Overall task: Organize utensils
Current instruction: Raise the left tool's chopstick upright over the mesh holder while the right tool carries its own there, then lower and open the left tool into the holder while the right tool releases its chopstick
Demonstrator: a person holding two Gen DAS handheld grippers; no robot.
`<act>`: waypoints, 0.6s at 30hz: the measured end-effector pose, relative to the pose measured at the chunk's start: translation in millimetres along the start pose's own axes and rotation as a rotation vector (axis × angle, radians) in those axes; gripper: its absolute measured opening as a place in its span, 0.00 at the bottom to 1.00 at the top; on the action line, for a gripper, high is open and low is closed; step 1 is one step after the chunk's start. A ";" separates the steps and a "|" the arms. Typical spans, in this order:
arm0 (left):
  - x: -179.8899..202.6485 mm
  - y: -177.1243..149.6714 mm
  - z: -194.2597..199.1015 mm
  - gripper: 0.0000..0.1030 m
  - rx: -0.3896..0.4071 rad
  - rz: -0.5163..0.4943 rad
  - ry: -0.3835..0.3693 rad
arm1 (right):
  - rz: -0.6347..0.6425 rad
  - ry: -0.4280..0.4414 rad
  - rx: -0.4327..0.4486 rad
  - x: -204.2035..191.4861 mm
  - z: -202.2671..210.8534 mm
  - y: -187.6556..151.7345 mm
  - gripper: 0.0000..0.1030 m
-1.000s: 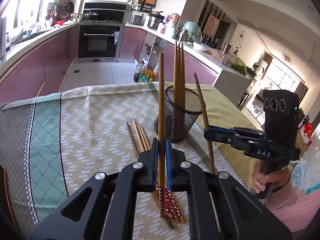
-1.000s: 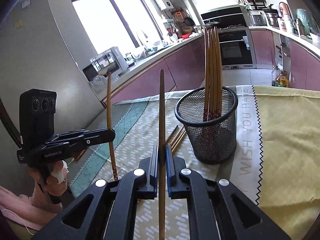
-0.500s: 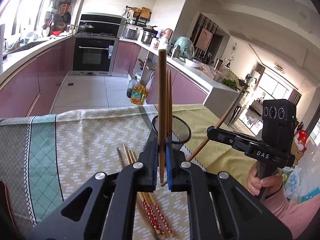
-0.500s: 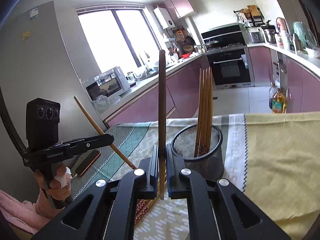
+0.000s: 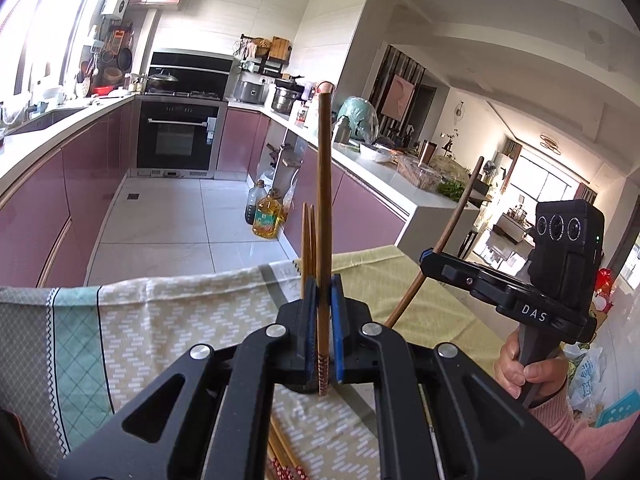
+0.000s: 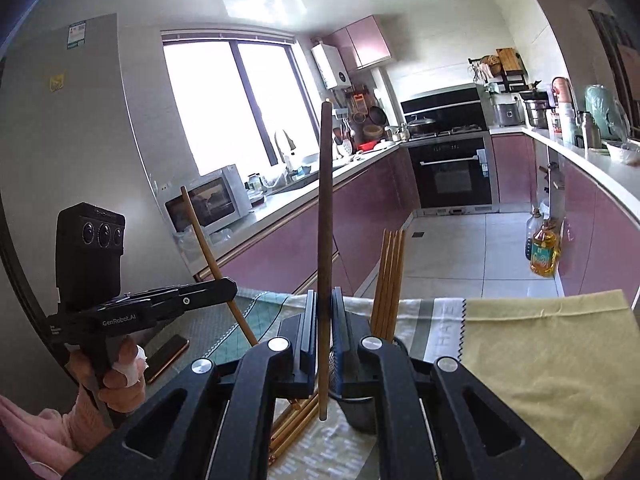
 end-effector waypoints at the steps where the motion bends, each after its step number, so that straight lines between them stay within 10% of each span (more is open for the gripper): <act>1: 0.9 3.5 -0.3 0.07 0.005 0.002 -0.002 | 0.006 -0.004 0.007 0.9 1.0 4.4 0.06; 18: 20.5 11.0 -42.2 0.07 -0.032 -0.083 0.061 | 0.008 -0.051 -0.011 24.0 -22.3 12.2 0.06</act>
Point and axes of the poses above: each gripper's, at about its wrist camera, not at the fingertips, and z roughly against the way its jaws point, x to its right, y to its top, the point moved 7 cm from there along -z, roughly the way its jaws point, and after that the axes turned 11 degrees about y, right-handed, at the moved point
